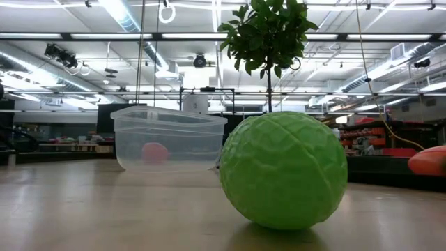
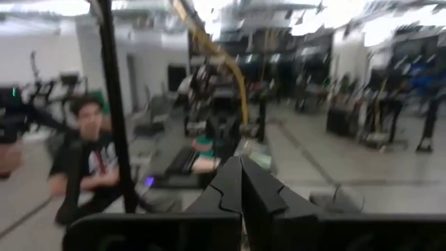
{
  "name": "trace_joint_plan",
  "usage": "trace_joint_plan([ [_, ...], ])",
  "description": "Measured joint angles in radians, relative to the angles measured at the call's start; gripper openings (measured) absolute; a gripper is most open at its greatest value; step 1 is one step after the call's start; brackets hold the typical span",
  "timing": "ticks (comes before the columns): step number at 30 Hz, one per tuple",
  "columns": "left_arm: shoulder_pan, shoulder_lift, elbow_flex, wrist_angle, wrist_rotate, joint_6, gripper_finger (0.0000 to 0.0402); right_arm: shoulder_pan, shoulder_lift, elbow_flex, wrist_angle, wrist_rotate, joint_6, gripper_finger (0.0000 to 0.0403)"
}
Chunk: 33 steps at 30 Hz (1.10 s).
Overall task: Pick and placing Produce into tupperware
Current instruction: Put the red dragon fruit into the transparent bin
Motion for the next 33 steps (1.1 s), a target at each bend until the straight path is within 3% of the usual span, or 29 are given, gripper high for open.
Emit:
trace_joint_plan([
  [11, -0.044, 0.047, 0.023, -0.13, 0.04, 0.021, 0.0041, 0.0, 0.06, 0.0, -0.262, -0.044, 0.059, 0.0005],
  [17, -0.059, 0.045, 0.024, -0.12, 0.039, 0.058, 0.004, 0.001, 0.101, 0.0, -0.29, -0.184, 0.013, 0.0005],
  [27, -0.059, 0.049, 0.024, -0.127, 0.041, -0.02, 0.0034, 0.0, 0.143, -0.001, -0.279, -0.186, 0.029, 0.0005],
  [30, -0.055, 0.066, 0.025, -0.263, 0.014, 0.031, 0.0032, 0.001, 0.15, -0.001, -0.279, -0.186, 0.024, 0.0005],
  [33, -0.038, 0.108, 0.024, -0.457, -0.106, 0.06, 0.0037, 0.0, 0.154, -0.001, -0.278, -0.185, 0.01, 0.0007],
])
